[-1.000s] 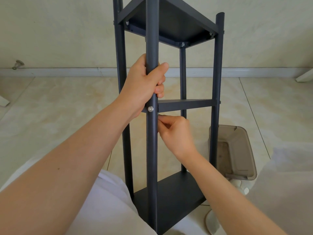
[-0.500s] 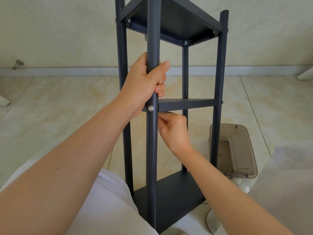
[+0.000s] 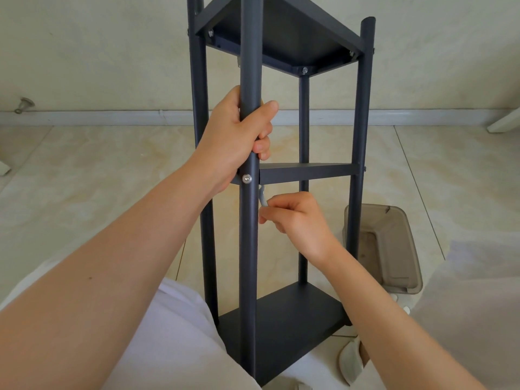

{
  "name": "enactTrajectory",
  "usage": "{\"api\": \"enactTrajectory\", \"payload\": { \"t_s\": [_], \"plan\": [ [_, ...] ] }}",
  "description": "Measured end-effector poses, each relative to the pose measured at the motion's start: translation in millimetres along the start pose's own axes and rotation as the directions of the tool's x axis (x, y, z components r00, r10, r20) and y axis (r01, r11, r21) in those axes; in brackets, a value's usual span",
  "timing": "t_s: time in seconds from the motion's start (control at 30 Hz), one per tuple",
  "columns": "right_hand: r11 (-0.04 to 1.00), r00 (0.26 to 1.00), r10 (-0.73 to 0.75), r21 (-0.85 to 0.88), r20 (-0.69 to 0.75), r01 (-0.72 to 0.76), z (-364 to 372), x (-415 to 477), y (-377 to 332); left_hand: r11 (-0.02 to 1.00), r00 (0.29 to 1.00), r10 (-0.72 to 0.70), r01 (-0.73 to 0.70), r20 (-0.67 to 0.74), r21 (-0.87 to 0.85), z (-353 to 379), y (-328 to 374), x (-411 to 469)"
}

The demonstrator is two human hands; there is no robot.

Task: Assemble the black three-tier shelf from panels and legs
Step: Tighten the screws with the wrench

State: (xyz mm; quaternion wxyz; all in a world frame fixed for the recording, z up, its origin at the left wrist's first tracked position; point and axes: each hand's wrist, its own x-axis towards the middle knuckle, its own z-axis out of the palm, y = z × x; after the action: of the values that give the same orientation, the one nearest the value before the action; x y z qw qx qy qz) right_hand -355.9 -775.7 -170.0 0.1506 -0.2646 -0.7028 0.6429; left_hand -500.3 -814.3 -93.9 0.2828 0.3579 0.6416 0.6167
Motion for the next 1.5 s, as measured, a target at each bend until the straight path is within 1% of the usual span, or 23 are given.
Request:
{"api": "enactTrajectory", "payload": {
  "t_s": [0.13,0.3,0.47,0.6,0.7,0.83,1.13,1.2,1.33,1.5],
  "plan": [
    [1.0,1.0,0.006,0.001,0.006,-0.006,-2.6,1.8,-10.7,1.0,1.0,0.0,0.0,0.0,-0.002,0.3,-0.1,0.4],
    [0.999,0.998,0.054,-0.003,-0.019,-0.054,-5.3,1.4,-11.6,1.0,1.0,0.005,-0.005,0.002,0.014,0.2,-0.4,0.5],
    [1.0,1.0,0.0,-0.003,-0.014,0.0,-5.3,4.4,-17.1,1.0,1.0,0.004,-0.004,-0.004,0.015,0.4,-0.3,0.5],
    [0.999,0.999,-0.031,-0.039,0.017,0.032,-5.4,8.9,-16.1,1.0,1.0,0.005,-0.005,-0.005,0.012,0.5,-0.4,0.4],
    [0.994,0.999,-0.035,-0.101,-0.013,0.034,-3.4,12.1,-9.8,1.0,1.0,0.004,-0.004,-0.004,0.01,1.0,0.0,0.5],
    [0.978,0.987,-0.144,-0.161,-0.066,0.132,4.4,14.4,0.4,1.0,1.0,-0.003,0.003,-0.004,-0.005,1.8,0.6,0.3],
    [0.942,0.92,-0.334,-0.117,-0.207,0.315,28.9,28.0,24.0,1.0,1.0,0.0,0.0,0.007,-0.001,2.8,1.2,0.4],
    [0.933,0.909,-0.355,-0.136,-0.22,0.332,29.4,28.0,25.8,1.0,1.0,0.003,-0.003,0.011,0.003,2.2,0.8,0.6],
    [0.941,0.922,-0.332,-0.143,-0.2,0.308,25.2,28.8,25.0,1.0,1.0,0.004,-0.005,0.011,0.009,2.0,0.4,0.0],
    [0.97,0.969,-0.23,-0.097,-0.093,0.221,17.7,22.6,22.1,1.0,1.0,0.002,-0.002,0.006,-0.005,2.2,1.4,-1.1]
  ]
}}
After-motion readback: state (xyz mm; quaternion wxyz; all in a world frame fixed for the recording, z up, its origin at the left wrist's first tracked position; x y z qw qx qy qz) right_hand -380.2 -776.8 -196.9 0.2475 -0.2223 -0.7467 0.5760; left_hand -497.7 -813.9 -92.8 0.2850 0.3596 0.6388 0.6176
